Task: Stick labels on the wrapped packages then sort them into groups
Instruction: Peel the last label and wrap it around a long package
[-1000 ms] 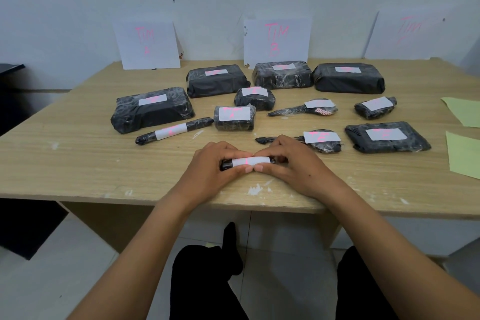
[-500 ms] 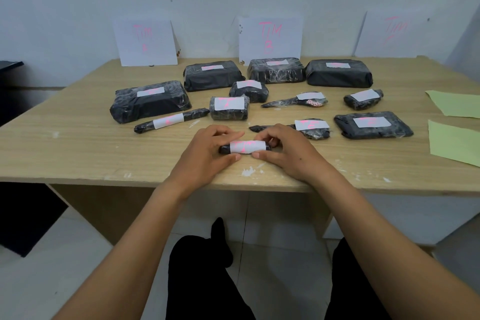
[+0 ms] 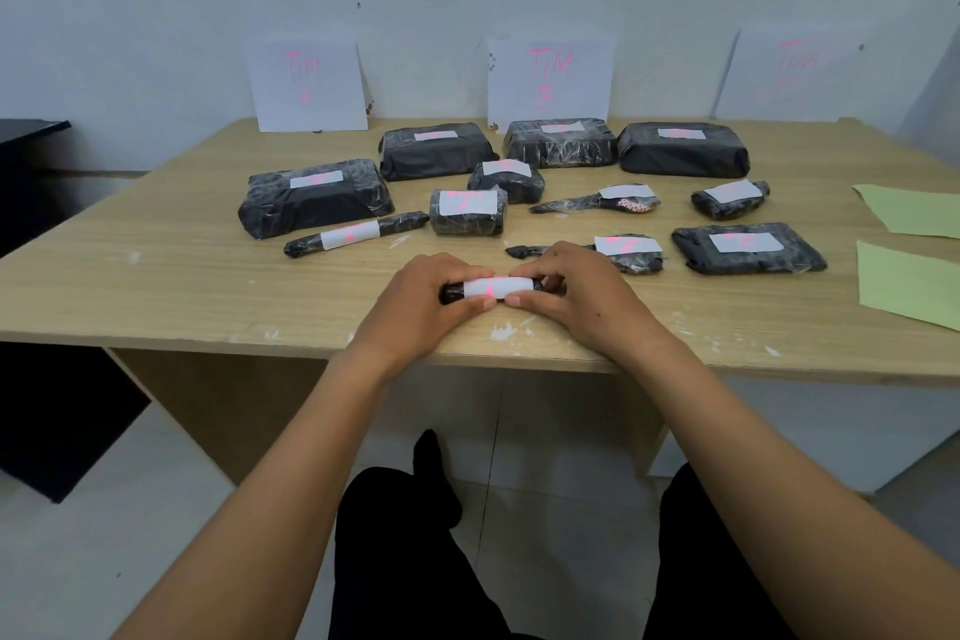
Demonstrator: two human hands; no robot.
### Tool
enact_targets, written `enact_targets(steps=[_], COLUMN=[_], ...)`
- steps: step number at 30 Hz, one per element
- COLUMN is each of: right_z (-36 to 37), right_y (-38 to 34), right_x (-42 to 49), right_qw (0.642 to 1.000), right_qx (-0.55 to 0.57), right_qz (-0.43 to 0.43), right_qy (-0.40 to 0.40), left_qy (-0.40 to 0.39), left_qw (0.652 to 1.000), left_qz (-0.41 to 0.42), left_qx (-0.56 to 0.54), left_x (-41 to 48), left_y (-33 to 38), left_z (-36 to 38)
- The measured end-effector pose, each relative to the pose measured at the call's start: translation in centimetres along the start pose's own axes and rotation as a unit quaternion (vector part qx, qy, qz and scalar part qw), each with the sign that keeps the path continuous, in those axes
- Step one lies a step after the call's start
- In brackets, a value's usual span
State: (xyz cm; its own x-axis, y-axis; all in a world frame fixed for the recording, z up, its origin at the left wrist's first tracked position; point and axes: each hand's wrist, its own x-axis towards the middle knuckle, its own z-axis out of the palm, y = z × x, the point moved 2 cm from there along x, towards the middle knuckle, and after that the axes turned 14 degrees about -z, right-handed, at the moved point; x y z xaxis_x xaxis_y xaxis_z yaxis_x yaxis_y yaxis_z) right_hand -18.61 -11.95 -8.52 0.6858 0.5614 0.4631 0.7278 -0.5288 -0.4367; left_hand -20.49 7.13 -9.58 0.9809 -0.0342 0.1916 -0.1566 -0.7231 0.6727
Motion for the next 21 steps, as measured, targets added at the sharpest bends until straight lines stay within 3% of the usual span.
enact_targets(steps=[8, 21], right_z=[-0.35, 0.09], right_y=[0.19, -0.03], right_x=[-0.15, -0.2], right_qw=[0.999, 1.0], right_qx=[0.032, 0.0], right_qz=[0.025, -0.001], right_qy=[0.017, -0.027], left_qy=[-0.009, -0.021], left_qw=[1.0, 0.999], left_qz=[-0.016, -0.024], left_qx=[0.007, -0.003], left_x=[0.23, 0.52], left_y=[-0.42, -0.69], left_z=[-0.1, -0.17])
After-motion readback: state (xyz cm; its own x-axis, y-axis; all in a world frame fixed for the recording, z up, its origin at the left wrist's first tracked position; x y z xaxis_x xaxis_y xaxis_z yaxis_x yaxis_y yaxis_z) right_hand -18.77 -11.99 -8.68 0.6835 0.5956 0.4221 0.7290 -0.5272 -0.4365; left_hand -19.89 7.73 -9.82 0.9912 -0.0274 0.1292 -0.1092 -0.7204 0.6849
